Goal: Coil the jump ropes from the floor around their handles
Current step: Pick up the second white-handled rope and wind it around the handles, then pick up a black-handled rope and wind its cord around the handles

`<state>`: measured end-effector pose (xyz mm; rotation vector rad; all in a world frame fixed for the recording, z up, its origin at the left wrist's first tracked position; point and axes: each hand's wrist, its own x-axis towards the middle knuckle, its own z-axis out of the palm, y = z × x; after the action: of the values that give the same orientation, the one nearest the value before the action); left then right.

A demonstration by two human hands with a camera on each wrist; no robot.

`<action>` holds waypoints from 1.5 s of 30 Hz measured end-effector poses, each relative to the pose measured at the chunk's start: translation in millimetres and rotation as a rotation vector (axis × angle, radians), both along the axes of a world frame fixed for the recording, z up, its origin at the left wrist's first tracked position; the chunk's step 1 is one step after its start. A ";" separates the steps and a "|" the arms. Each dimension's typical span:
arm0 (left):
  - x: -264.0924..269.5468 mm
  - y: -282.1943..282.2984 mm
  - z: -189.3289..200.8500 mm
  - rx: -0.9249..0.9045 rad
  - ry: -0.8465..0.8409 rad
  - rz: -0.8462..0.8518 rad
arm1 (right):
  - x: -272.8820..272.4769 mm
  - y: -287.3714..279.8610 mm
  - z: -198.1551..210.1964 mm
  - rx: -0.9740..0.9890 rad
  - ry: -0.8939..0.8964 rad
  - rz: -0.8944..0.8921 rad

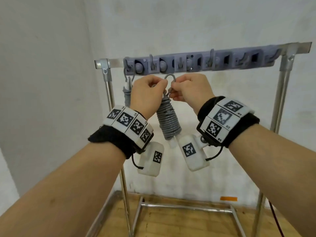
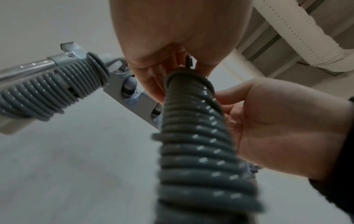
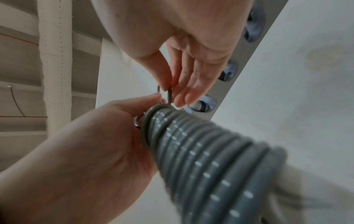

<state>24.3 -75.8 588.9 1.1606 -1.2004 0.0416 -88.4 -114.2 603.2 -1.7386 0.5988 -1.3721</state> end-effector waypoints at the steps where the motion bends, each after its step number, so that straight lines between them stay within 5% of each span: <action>1: 6.9 -3.2 5.3 -0.008 0.010 0.011 | 8.0 -3.5 5.6 -0.007 0.002 0.002; 13: 51.1 -35.5 65.8 -0.095 0.016 0.195 | 64.5 -45.7 58.8 -0.111 0.003 -0.117; 20: 54.2 -47.3 68.9 -0.041 -0.005 0.260 | 75.1 -53.9 57.7 -0.168 0.094 -0.212; 32: 48.0 -34.6 62.4 0.154 -0.291 0.408 | 63.1 -40.7 32.3 -0.125 0.077 -0.142; 40: 47.7 4.2 13.3 -0.155 -0.659 0.418 | 37.8 -15.7 -4.6 -0.277 0.223 -0.224; 45: 37.2 39.7 -55.2 -0.056 -0.726 0.246 | 14.8 6.7 -57.3 -0.261 0.317 -0.170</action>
<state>61.5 -36.1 533.7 1.2804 -1.6583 0.7305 -73.6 -107.5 546.0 -2.1832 0.7831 -1.3461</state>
